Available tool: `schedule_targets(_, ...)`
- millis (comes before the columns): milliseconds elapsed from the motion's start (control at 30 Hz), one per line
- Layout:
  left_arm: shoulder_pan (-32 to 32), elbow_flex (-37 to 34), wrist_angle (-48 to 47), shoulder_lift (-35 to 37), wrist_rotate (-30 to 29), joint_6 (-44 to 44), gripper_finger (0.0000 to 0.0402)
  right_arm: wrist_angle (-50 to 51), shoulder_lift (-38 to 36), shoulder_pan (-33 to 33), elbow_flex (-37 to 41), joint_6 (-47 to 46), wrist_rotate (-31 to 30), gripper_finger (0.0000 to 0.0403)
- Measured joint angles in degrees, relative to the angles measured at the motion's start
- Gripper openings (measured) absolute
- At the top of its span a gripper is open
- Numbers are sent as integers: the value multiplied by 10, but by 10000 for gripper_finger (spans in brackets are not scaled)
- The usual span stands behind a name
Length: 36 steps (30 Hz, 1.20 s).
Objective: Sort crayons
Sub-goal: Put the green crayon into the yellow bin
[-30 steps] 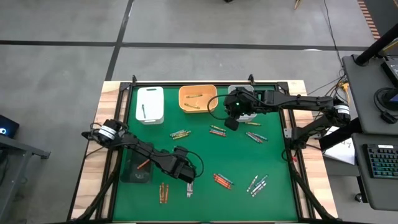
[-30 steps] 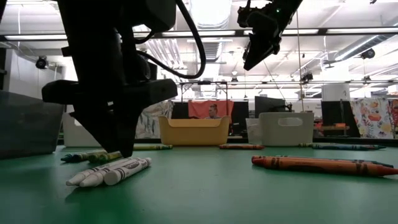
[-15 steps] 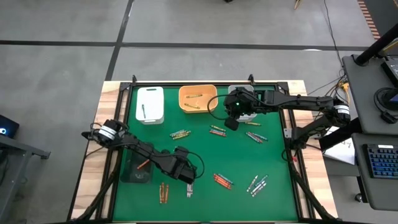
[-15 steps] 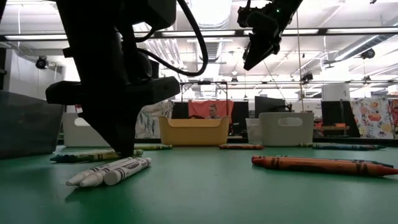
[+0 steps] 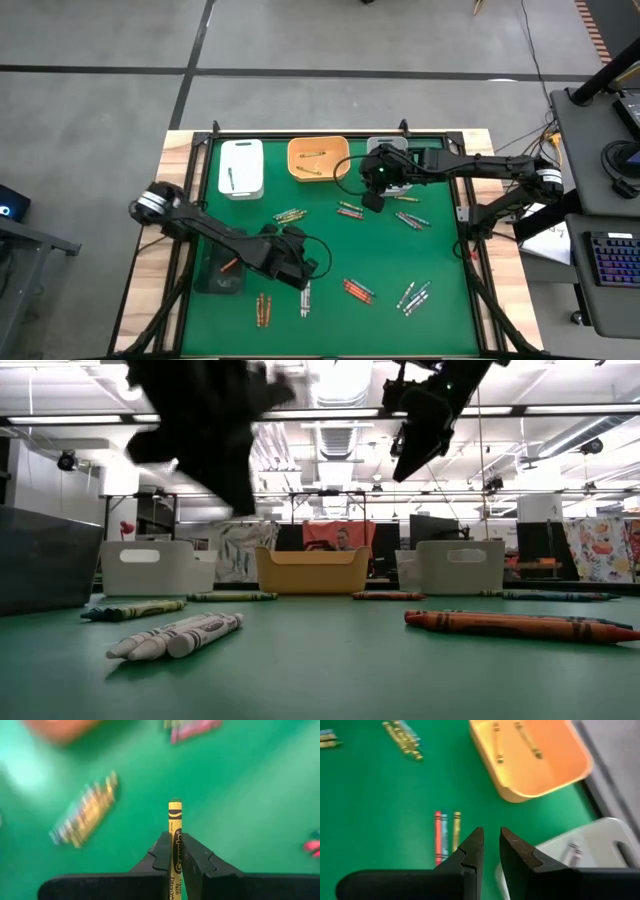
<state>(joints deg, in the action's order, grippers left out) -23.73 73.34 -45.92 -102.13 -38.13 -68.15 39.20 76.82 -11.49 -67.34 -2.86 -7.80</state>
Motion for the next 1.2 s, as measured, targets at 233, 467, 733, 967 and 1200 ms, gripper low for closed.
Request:
schedule_targets(233,3,0,69,125,-107,303,1,-211,0,7,105,41,131,52)
schedule_targets(467,46,-65,343,251,-29,645,1,-436,0,23,179,80,173,52)
schedule_targets(733,143,-239,709,303,195,737,1,-646,9,44,203,84,173,52)
schedule_targets(967,161,-324,829,298,198,721,1,-668,9,52,200,23,174,52)
schedule_targets(1200,161,-348,876,298,198,707,1,-703,23,65,200,8,193,52)
